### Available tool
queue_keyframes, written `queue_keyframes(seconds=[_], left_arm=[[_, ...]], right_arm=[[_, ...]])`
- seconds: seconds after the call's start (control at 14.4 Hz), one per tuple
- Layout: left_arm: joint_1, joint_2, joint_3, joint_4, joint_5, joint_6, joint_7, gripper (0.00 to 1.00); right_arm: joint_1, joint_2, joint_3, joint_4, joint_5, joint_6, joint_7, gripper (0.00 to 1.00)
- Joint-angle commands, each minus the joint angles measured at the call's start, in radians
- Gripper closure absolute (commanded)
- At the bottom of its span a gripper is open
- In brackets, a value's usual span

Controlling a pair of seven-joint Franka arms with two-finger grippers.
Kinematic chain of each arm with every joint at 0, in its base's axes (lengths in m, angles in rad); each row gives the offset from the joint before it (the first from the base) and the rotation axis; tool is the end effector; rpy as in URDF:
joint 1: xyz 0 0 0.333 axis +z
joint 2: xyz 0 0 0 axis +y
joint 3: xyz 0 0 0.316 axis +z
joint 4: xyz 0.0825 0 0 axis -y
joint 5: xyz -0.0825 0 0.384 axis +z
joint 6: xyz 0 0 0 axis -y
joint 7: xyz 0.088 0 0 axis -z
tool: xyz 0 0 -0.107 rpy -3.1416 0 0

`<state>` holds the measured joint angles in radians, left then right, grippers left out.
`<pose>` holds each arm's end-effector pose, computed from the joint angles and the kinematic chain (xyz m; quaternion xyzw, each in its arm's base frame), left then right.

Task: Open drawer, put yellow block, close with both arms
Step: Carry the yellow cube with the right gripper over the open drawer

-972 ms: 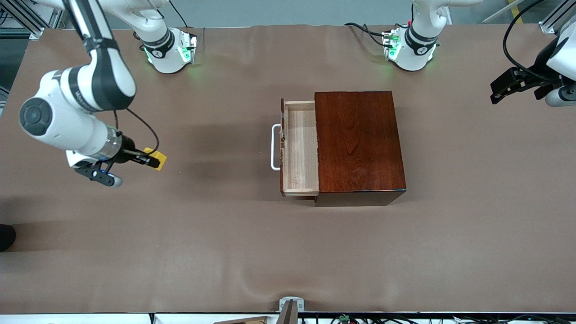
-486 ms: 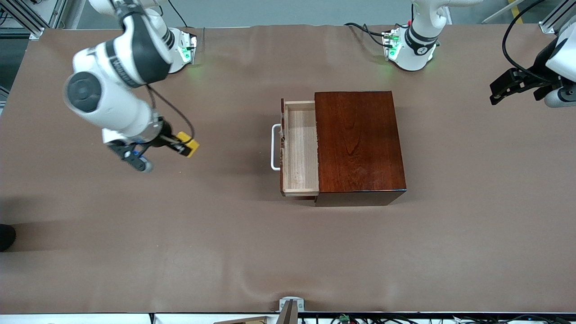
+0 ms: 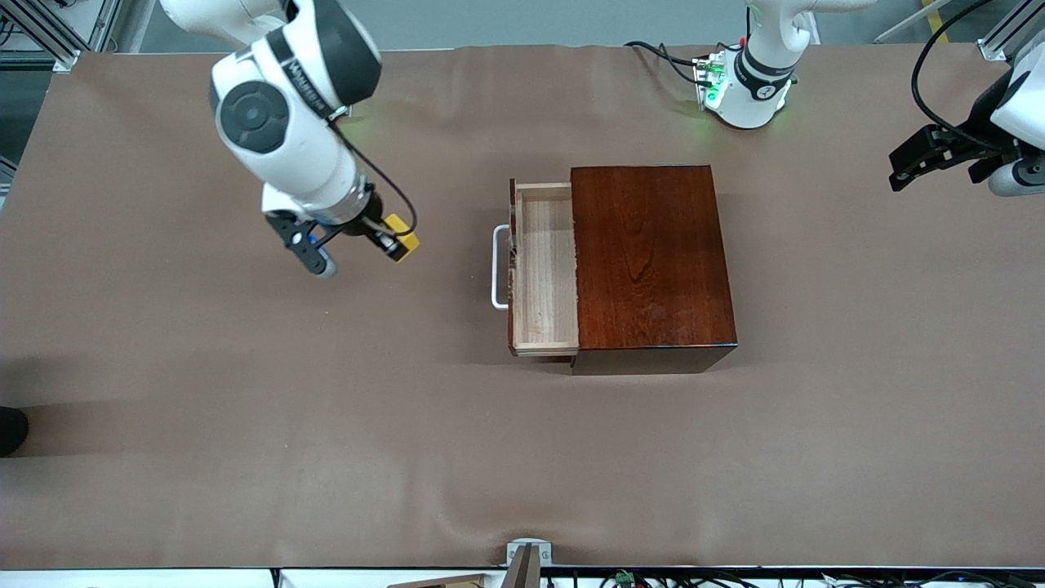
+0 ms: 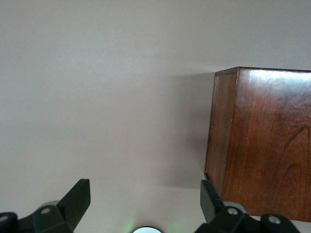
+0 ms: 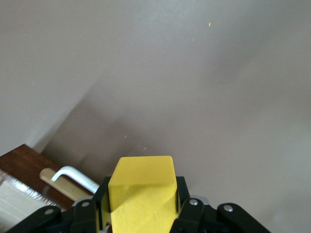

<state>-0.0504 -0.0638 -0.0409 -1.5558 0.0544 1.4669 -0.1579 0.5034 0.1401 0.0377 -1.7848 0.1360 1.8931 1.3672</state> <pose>0.5221 -0.0423 0.6571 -0.9989 -0.0358 0.0089 0.0297 0.5091 0.3165 0.4696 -0.9044 0.4211 0.0636 0.0256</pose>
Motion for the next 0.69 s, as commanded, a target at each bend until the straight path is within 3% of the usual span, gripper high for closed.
queue_keyframes(seconds=[0.0, 0.35, 0.62], left_arm=[[0.018, -0.019, -0.01, -0.023, -0.015, 0.018, 0.017, 0.0], [0.018, -0.014, -0.01, -0.026, -0.014, 0.041, 0.017, 0.0], [0.017, -0.002, -0.01, -0.027, -0.013, 0.062, 0.017, 0.0]], right_arm=[[0.062, 0.048, -0.012, 0.062, 0.002, 0.0, 0.123, 1.0], [0.158, 0.11, -0.012, 0.082, -0.01, 0.072, 0.317, 1.0], [0.211, 0.208, -0.012, 0.183, -0.01, 0.077, 0.475, 1.0]])
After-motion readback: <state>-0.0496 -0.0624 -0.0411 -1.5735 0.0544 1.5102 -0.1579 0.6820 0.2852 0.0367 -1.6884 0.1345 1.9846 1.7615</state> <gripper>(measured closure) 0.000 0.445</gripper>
